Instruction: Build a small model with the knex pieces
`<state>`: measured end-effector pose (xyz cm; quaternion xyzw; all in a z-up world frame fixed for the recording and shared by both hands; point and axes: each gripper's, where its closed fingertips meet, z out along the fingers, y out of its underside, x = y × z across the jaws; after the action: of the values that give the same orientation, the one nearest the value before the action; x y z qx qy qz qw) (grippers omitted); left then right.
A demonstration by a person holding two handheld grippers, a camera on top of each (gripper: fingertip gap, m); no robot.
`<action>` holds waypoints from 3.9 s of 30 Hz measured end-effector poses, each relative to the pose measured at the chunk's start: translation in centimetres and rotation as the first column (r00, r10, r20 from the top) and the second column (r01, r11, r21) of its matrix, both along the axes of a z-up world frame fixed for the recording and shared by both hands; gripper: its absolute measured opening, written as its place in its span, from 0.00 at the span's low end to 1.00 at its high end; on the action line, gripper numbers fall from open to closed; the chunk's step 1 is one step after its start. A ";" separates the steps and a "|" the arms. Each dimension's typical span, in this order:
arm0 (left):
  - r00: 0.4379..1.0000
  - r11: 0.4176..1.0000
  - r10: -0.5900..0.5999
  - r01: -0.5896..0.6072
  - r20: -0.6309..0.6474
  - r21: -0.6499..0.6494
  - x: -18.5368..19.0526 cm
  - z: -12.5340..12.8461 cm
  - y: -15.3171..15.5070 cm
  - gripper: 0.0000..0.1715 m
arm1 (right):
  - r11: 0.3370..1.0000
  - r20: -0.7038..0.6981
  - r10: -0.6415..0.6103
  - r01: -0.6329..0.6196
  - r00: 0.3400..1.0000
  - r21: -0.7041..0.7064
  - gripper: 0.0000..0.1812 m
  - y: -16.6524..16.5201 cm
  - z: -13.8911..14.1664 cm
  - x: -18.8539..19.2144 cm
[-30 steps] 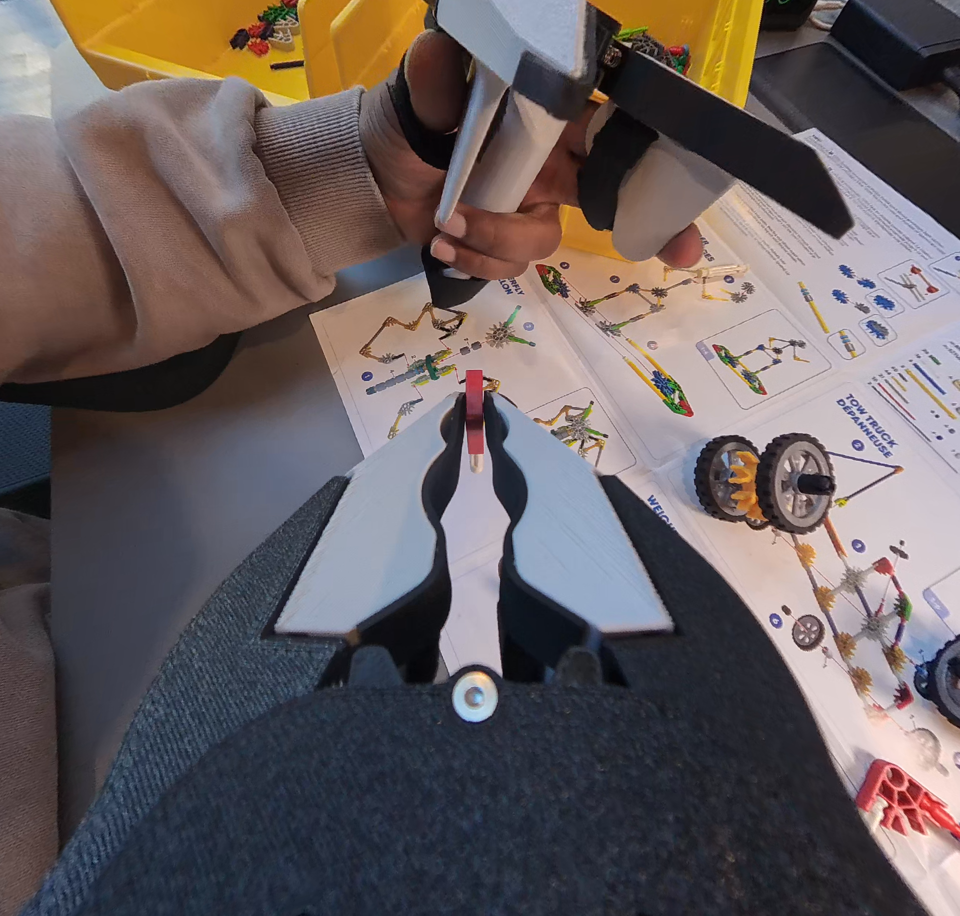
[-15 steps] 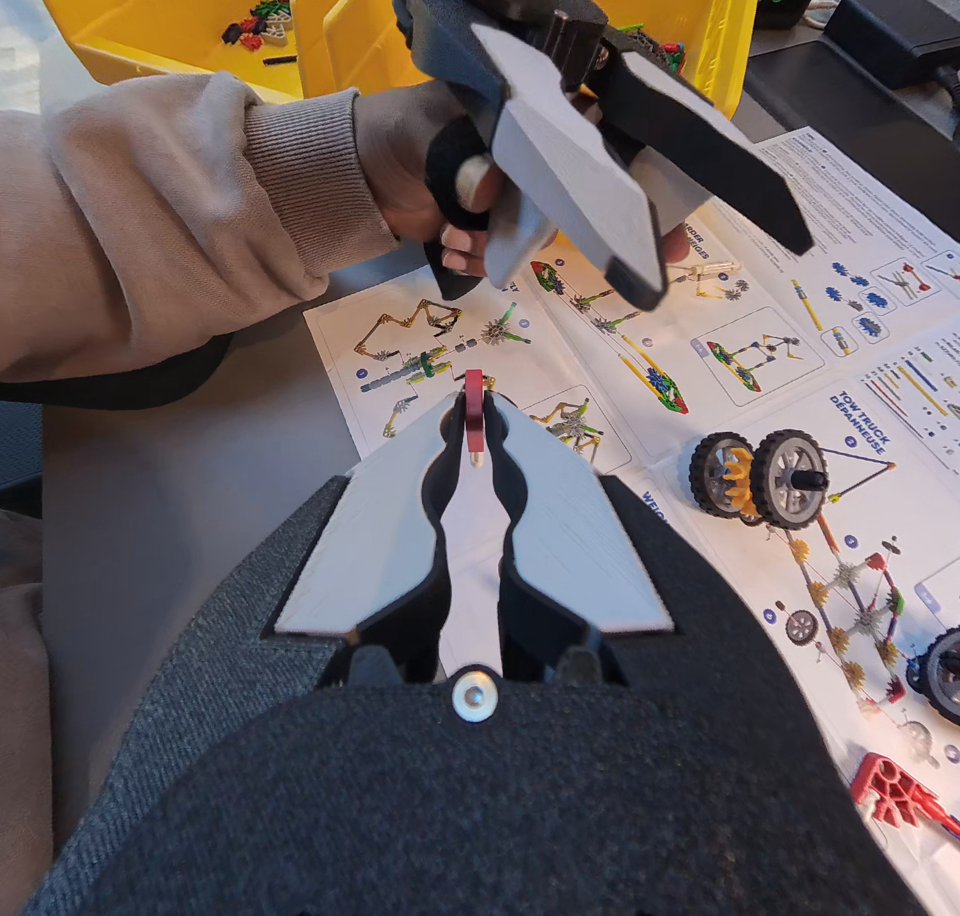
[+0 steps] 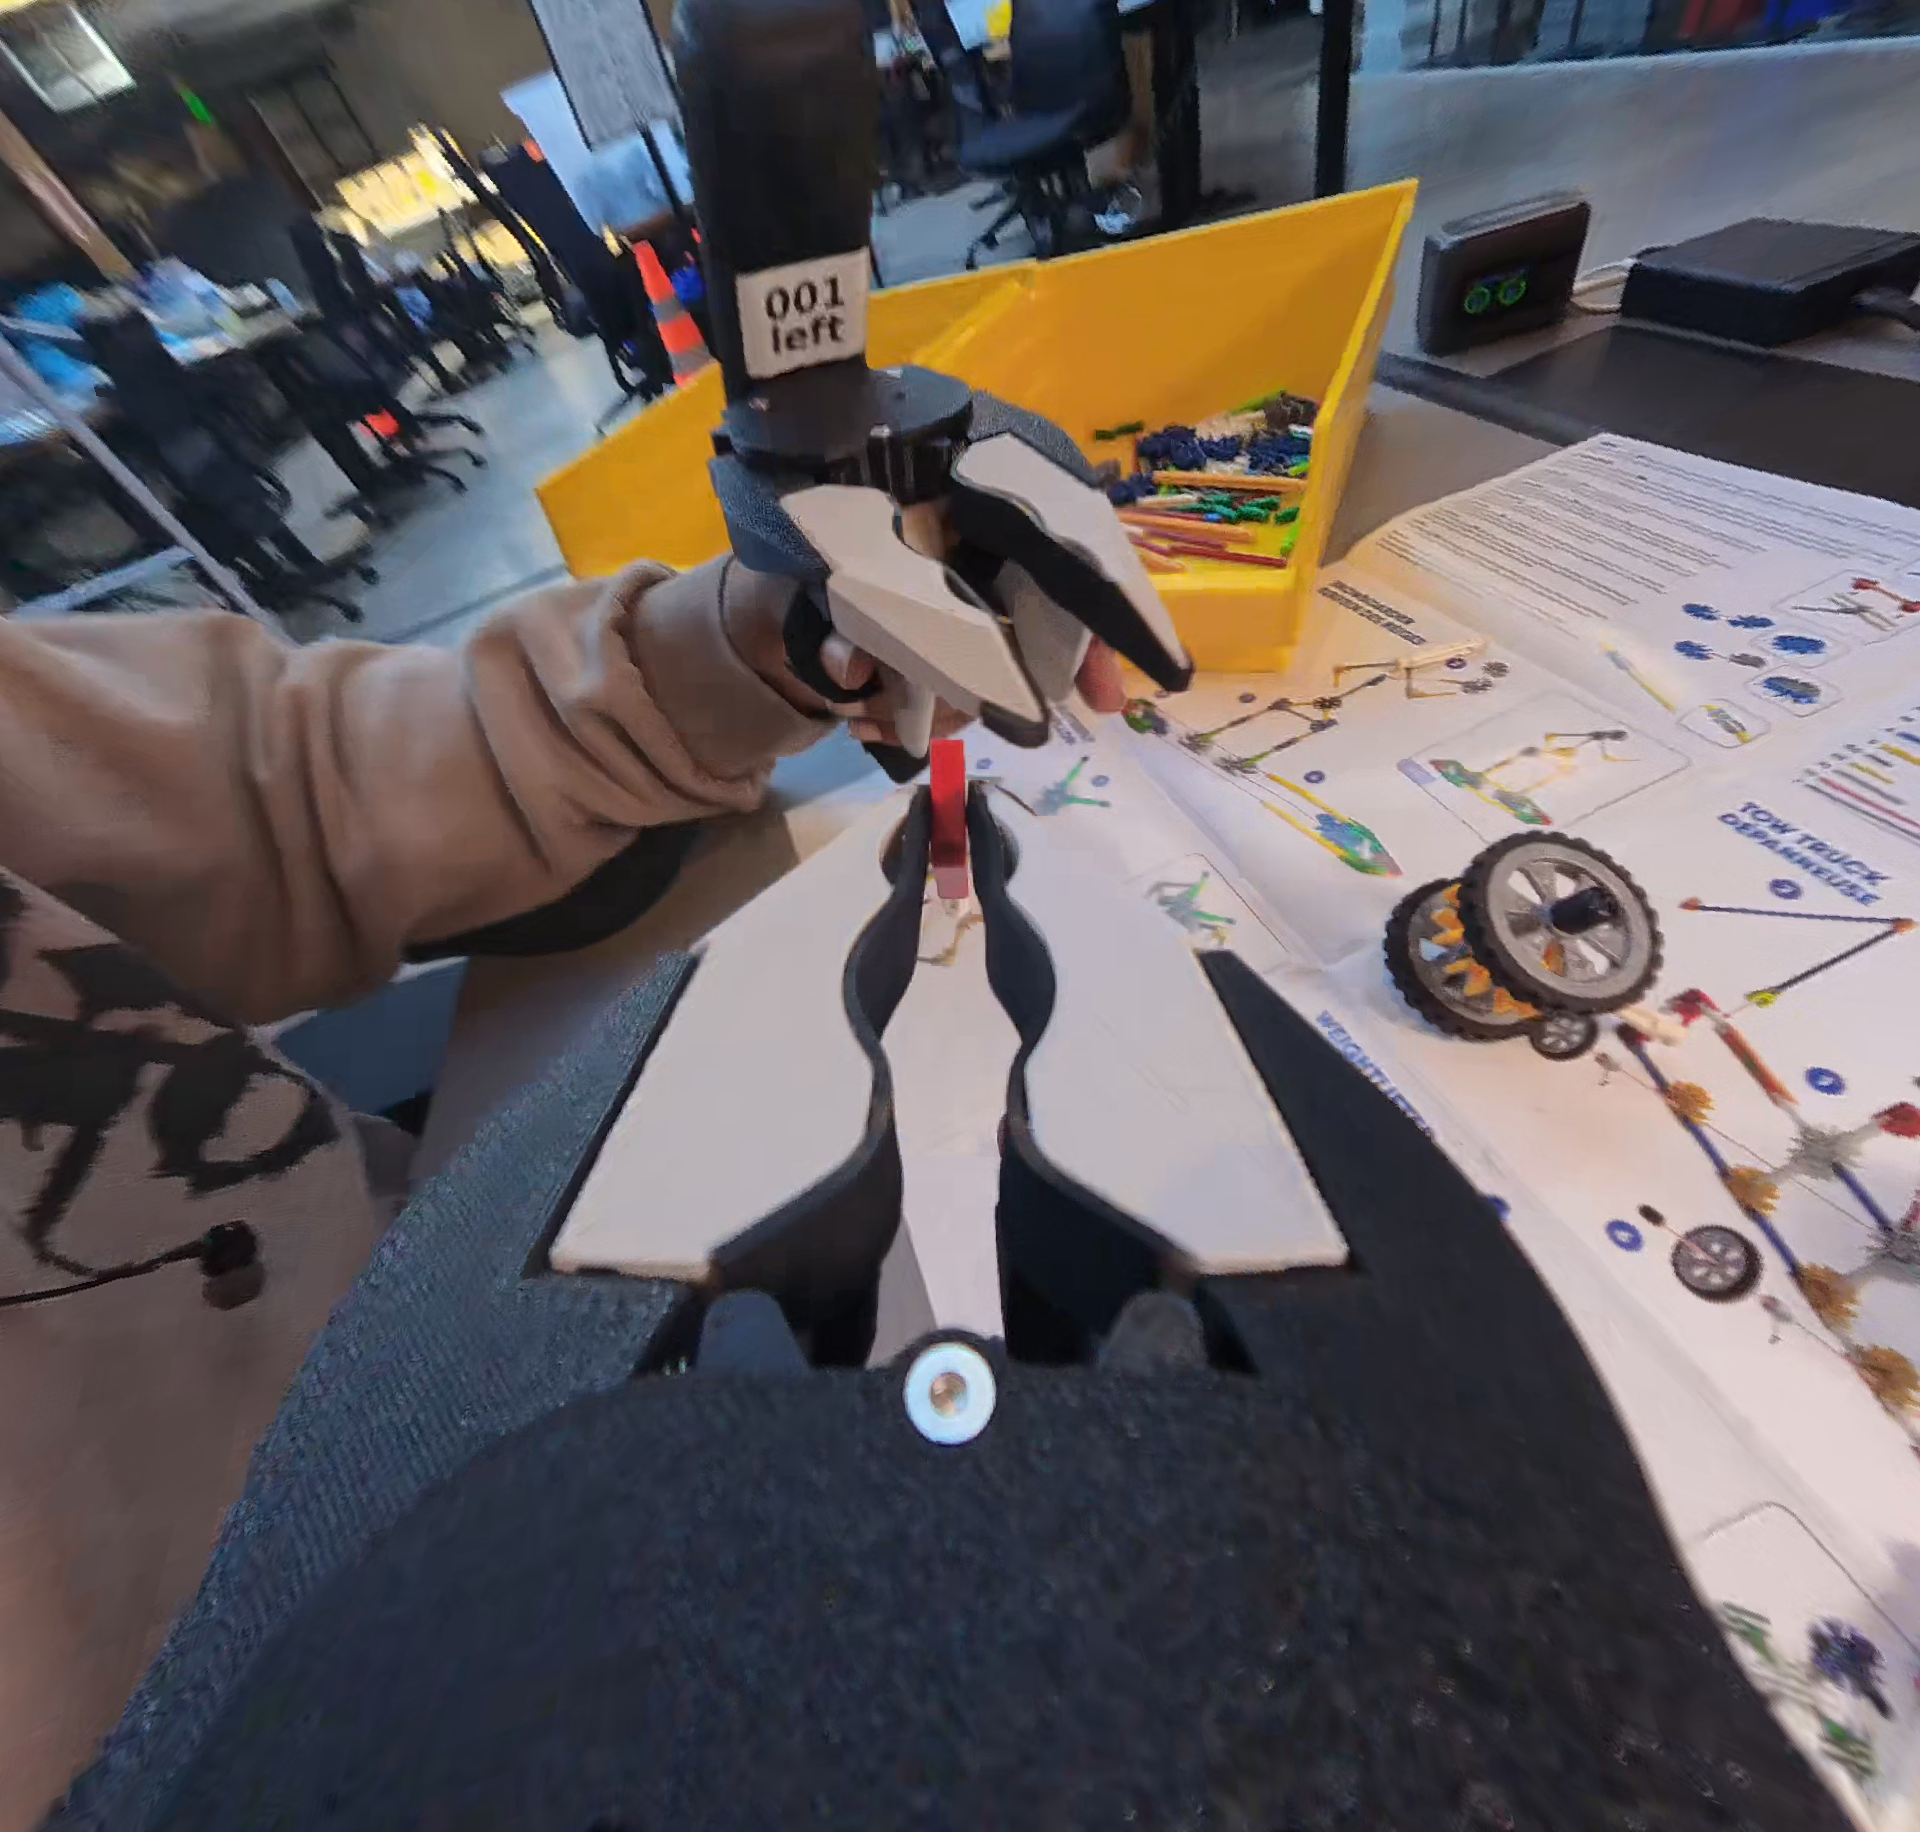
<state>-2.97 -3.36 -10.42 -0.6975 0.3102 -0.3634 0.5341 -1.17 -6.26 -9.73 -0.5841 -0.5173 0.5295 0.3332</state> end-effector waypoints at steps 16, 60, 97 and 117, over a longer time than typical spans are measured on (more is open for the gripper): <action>0.968 0.971 -0.239 0.240 0.078 -0.002 5.4 0.9 -3.7 0.13 | 0.951 -0.356 0.073 -0.173 0.931 -0.257 0.03 0.8 3.3 3.6; 0.974 0.937 -0.197 0.222 0.116 -0.272 7.2 -2.6 -2.6 0.03 | 0.965 -0.269 0.018 -0.088 0.963 -0.248 0.03 2.3 0.9 3.9; 0.971 0.937 -0.161 0.095 -0.174 -0.335 7.5 -6.0 -3.1 0.02 | 0.977 0.184 0.150 -0.174 0.971 0.124 0.03 0.8 -5.7 5.9; 0.938 0.983 0.165 -0.181 -0.304 -0.026 11.4 -3.8 0.5 0.01 | 0.834 0.008 -0.329 0.286 0.944 0.472 0.01 7.6 -3.6 3.8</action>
<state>8.45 -2.85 -14.24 -0.7832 0.3153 -0.2131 0.4917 2.65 1.31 -13.29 -0.5856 -0.5424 0.3033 0.5206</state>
